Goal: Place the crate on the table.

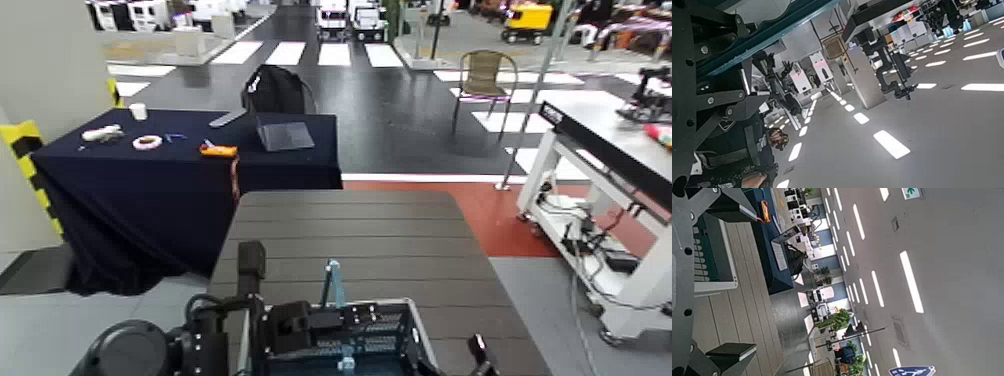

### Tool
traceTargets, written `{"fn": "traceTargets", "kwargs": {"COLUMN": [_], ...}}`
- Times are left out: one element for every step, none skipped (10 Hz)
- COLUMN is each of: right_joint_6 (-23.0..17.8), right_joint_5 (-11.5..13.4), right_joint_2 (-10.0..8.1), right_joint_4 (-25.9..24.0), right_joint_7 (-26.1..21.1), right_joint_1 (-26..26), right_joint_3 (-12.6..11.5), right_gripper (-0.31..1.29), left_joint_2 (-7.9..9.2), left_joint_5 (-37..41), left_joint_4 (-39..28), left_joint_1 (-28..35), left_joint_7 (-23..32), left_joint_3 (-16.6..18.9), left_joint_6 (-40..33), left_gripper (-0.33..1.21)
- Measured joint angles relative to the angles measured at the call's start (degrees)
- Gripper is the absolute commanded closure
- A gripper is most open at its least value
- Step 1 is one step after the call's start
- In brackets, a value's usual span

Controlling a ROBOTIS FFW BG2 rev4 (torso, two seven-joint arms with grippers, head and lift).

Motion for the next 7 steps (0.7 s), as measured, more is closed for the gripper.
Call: {"fn": "traceTargets", "kwargs": {"right_joint_6": [0.0,0.0,0.0,0.0,0.0,0.0,-0.1], "right_joint_5": [0.0,0.0,0.0,0.0,0.0,0.0,0.0], "right_joint_2": [0.00,0.00,0.02,0.06,0.08,0.09,0.09], "right_joint_4": [0.0,0.0,0.0,0.1,0.1,0.1,0.1], "right_joint_7": [0.0,0.0,0.0,0.0,0.0,0.0,0.0], "right_joint_1": [0.0,0.0,0.0,0.0,0.0,0.0,0.0], "right_joint_3": [0.0,0.0,0.0,0.0,0.1,0.1,0.1], "right_gripper": [0.14,0.14,0.14,0.14,0.14,0.14,0.14], "left_joint_2": [0.00,0.00,0.00,0.00,0.00,0.03,0.12], "left_joint_5": [0.0,0.0,0.0,0.0,0.0,0.0,0.0], "left_joint_4": [0.1,0.1,0.1,0.2,0.6,1.3,2.3], "left_joint_1": [0.0,0.0,0.0,-0.1,-0.6,-1.5,-2.8], "left_joint_7": [-0.1,-0.1,-0.1,-0.2,-0.4,-0.5,-0.8], "left_joint_3": [0.0,0.0,0.0,-0.1,-0.3,-0.9,-1.8], "left_joint_6": [0.0,0.0,0.0,0.0,-0.1,-0.3,-0.6], "left_gripper": [1.20,1.20,1.20,1.20,1.20,1.20,1.20]}}
